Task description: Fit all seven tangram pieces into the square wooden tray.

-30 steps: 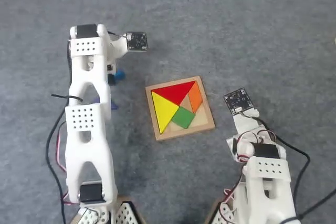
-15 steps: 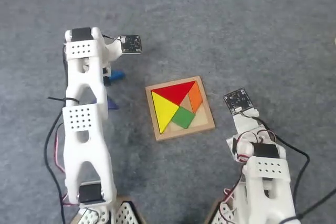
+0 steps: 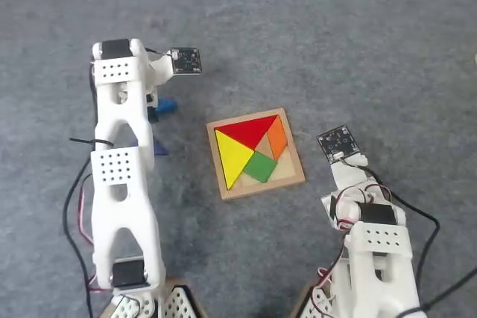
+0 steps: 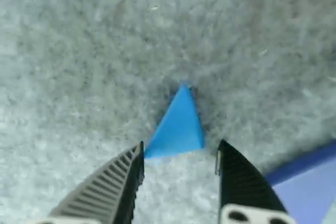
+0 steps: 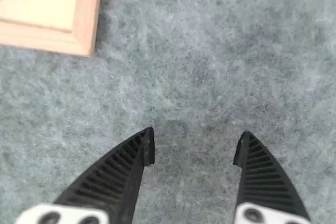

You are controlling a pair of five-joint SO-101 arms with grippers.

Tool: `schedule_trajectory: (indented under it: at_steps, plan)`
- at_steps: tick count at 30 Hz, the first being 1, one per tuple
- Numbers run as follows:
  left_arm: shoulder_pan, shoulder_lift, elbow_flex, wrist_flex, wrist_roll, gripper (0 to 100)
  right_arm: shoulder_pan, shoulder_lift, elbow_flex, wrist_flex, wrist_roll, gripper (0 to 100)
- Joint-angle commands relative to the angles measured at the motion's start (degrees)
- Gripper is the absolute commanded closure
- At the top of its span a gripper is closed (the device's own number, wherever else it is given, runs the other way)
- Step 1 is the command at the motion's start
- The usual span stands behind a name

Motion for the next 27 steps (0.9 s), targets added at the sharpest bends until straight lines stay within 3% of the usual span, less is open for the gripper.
schedule_trajectory:
  at_steps: [1, 7, 18, 27]
  plan:
    - [2.20, -0.35, -2.15, 1.14, -1.05, 78, 0.40, -1.27, -0.35, -1.19, 0.62, 74.5]
    - [4.40, -0.35, 0.40, -1.76, -0.18, 78, 0.40, -1.27, -0.35, -1.19, 0.62, 74.5]
    - [2.29, -0.35, 4.44, -2.46, -0.35, 79, 0.40, -1.27, -0.35, -1.10, 0.62, 74.5]
    - [1.76, -0.35, 9.45, -2.02, -0.09, 94, 0.40, -1.27, -0.35, -1.01, 0.62, 74.5]
